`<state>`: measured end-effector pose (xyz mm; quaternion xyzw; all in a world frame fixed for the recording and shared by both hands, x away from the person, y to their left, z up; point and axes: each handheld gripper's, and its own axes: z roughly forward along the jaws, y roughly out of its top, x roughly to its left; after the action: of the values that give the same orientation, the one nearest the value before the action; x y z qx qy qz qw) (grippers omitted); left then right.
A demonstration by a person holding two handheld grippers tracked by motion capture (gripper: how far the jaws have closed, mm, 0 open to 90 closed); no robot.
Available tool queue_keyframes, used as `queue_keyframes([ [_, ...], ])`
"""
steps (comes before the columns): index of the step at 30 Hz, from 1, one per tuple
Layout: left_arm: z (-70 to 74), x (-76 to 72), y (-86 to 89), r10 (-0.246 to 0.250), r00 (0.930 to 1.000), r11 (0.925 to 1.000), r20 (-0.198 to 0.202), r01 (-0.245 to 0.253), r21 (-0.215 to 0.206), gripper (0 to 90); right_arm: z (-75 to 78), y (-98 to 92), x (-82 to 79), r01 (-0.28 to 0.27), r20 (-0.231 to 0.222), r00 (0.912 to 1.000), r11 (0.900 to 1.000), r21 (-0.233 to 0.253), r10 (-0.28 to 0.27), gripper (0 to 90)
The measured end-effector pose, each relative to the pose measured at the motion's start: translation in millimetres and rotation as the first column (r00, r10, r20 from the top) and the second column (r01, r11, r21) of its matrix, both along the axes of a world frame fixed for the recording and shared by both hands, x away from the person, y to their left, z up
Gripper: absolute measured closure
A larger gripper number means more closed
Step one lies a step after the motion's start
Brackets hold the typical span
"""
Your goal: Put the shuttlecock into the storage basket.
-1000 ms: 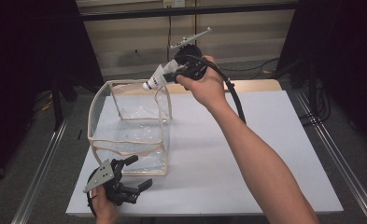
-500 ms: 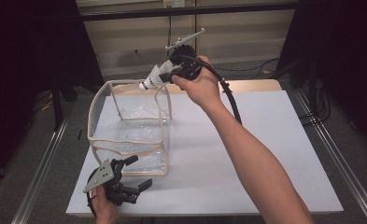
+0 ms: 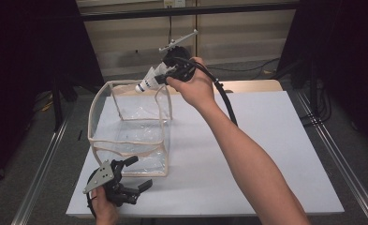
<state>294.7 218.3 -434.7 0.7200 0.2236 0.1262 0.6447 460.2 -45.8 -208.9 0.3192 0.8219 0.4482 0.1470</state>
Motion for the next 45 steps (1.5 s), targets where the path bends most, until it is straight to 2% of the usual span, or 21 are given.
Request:
queue_keyframes([
  [21,-0.1,-0.2,-0.6,-0.002,1.0,1.0,-0.002,0.002,-0.006,2.3,-7.3,20.6,7.1,-0.009,-0.007,0.9999,1.0,-0.026,0.009,87.7],
  [45,0.4,-0.3,-2.6,-0.01,0.9999,0.9999,0.001,0.01,-0.001,2.3,-16.0,30.9,11.3,-0.015,-0.013,0.9998,0.999,-0.045,0.015,87.6],
])
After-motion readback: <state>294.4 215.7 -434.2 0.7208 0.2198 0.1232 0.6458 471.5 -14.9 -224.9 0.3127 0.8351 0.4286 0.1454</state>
